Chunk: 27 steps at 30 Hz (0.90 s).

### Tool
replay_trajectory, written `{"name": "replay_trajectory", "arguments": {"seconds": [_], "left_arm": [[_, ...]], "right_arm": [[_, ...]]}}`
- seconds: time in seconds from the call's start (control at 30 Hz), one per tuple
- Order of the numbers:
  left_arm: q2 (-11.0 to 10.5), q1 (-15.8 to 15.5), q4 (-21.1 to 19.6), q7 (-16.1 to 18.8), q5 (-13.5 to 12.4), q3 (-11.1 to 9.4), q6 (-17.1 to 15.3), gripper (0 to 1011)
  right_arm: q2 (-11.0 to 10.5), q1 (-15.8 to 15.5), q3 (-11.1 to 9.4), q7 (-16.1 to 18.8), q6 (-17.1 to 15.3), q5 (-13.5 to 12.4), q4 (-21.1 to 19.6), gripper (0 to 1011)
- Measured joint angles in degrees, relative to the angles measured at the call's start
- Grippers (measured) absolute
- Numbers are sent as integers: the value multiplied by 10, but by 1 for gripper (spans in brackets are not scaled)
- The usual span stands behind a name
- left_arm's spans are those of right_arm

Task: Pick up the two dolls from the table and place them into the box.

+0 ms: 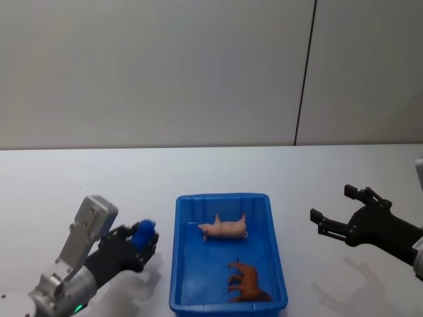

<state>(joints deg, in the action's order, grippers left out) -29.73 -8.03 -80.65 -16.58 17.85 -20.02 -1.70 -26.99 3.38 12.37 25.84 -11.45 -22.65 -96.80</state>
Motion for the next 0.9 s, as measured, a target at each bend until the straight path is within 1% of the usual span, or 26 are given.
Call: {"name": "replay_trajectory", "arguments": {"seconds": [0.1,0.2,0.3,0.33,0.43,0.47,0.53,0.6,0.63,0.67,0.7,0.73,0.8,0.83,0.9], "left_arm": [[5,-7,-8,1,-7,0,4,429],[16,-21,-18,2,-19,-2,9,398],[28,-34,-24,1,-31,-6,14,391],[32,-38,-25,1,-34,-7,15,443],[41,-48,-28,-2,-42,-11,17,506],[49,-55,-29,-5,-47,-14,18,565],[59,-63,-30,-8,-52,-18,20,615],[64,-67,-31,-9,-55,-21,21,699],[67,-69,-32,-10,-57,-22,21,715],[71,-72,-33,-11,-59,-24,22,769],[76,-76,-34,-11,-61,-27,22,794],[76,-76,-34,-11,-61,-27,22,812],[80,-79,-37,-12,-63,-29,23,885],[82,-80,-38,-12,-64,-30,23,885],[85,-82,-41,-12,-66,-32,24,964]], "right_arm": [[0,0,0,0,0,0,0,1001],[0,0,0,0,0,0,0,1001],[0,0,0,0,0,0,0,1001],[0,0,0,0,0,0,0,1001],[0,0,0,0,0,0,0,1001],[0,0,0,0,0,0,0,1001],[0,0,0,0,0,0,0,1001],[0,0,0,0,0,0,0,1001],[0,0,0,0,0,0,0,1001],[0,0,0,0,0,0,0,1001],[0,0,0,0,0,0,0,1001],[0,0,0,0,0,0,0,1001],[0,0,0,0,0,0,0,1001],[0,0,0,0,0,0,0,1001],[0,0,0,0,0,0,0,1001]]}}
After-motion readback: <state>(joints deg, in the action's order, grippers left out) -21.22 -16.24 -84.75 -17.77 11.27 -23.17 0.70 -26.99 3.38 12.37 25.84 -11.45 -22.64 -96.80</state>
